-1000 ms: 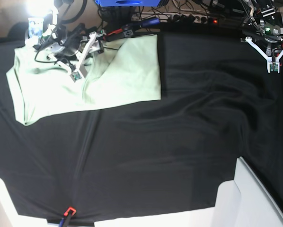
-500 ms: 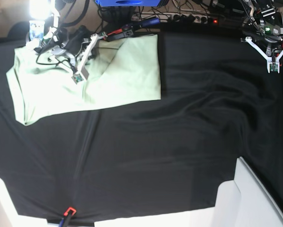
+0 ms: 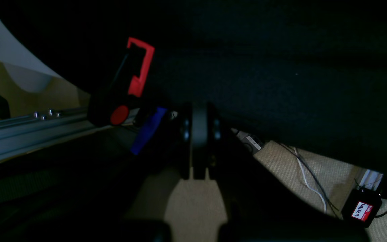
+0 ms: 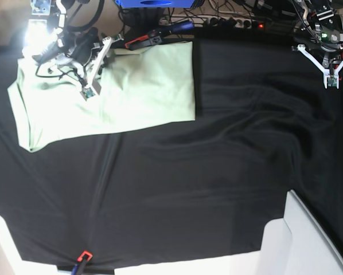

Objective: Fold the T-shirt properly

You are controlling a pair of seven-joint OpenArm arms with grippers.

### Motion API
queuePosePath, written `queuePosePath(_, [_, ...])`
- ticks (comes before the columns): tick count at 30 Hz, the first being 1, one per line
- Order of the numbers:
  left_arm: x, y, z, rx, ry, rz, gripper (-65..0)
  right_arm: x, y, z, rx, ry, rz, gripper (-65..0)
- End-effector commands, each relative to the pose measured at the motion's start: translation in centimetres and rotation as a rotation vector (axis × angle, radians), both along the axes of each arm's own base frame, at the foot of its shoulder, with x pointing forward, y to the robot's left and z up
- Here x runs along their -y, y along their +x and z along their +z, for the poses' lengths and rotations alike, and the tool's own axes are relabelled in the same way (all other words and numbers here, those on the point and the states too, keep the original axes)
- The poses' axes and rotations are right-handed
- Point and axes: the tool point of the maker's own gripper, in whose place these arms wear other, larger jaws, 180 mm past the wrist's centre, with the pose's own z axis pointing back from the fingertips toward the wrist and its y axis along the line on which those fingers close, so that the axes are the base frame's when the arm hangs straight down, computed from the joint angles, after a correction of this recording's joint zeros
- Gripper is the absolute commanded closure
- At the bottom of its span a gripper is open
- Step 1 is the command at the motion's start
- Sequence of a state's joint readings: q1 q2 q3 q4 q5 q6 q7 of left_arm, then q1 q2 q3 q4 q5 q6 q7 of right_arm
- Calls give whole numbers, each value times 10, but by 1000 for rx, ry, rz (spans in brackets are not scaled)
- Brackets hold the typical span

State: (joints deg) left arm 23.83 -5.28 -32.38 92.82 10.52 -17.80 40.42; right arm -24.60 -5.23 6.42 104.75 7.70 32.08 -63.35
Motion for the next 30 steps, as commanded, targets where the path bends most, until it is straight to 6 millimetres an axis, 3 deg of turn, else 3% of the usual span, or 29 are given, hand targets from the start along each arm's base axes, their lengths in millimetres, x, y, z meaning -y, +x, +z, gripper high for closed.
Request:
queuePosePath(1, [-9,4,11,17,40,-4,0,2,2,4,9,-4,1,-3])
queuePosePath(8, [-9,4,11,17,40,-4,0,25,-1,1,-24,-66,-54,-3])
queuePosePath(19, [-9,4,11,17,40,-4,0,22,-7,-2,-52,-59,-73,-17])
queuePosePath(22, [-9,4,11,17,40,-4,0,18,-11,-2,-73,-53,-73,-112])
queuePosePath(25, [-9,4,10,17,39,-5,0,18,-2,13,-8,-51,-82,-225])
queuePosePath(27, [-9,4,10,17,38,-7,0,17,7,30,71,-49,-85,-236])
queuePosePath(30, [-9,4,10,17,38,-7,0,13,18,38,126,-34,-78,-209])
